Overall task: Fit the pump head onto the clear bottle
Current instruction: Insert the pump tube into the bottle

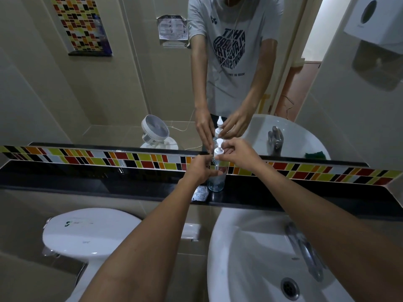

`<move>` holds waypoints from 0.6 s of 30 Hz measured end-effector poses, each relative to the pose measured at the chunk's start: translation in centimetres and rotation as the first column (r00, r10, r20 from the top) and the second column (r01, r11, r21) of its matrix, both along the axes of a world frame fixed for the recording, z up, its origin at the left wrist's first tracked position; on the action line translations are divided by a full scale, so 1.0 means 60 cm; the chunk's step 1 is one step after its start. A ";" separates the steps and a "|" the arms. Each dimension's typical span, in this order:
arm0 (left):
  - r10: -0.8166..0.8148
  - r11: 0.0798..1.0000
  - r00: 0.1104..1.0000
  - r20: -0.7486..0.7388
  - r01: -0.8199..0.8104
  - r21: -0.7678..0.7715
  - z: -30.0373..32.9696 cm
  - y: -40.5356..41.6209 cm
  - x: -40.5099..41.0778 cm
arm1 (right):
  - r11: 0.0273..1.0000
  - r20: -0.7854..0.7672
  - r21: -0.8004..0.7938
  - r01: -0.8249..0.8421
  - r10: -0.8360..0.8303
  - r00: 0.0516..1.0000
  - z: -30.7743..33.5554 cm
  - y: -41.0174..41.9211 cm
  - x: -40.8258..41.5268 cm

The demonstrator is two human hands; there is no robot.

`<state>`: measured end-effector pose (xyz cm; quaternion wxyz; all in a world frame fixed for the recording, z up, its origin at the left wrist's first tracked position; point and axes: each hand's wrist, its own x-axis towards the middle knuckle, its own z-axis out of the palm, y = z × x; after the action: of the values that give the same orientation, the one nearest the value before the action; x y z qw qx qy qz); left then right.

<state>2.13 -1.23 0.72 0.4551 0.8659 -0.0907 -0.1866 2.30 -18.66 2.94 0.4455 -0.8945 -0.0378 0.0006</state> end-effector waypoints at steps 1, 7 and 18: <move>0.004 1.000 1.000 0.002 -0.004 -0.003 0.000 0.000 0.000 | 1.000 0.011 -0.009 0.029 -0.029 1.000 -0.001 0.002 -0.002; 0.008 1.000 1.000 0.013 -0.008 -0.012 -0.001 0.001 0.000 | 0.991 0.100 -0.022 0.135 -0.132 0.986 -0.012 0.003 -0.016; 0.013 0.999 1.000 -0.002 -0.013 -0.041 -0.006 0.001 0.003 | 0.946 -0.084 0.323 -0.003 0.032 0.996 -0.017 0.001 -0.031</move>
<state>2.31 -1.18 0.34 0.4740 0.8568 -0.0884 -0.1826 0.46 -18.63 1.92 0.5870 -0.8083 -0.0257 0.0376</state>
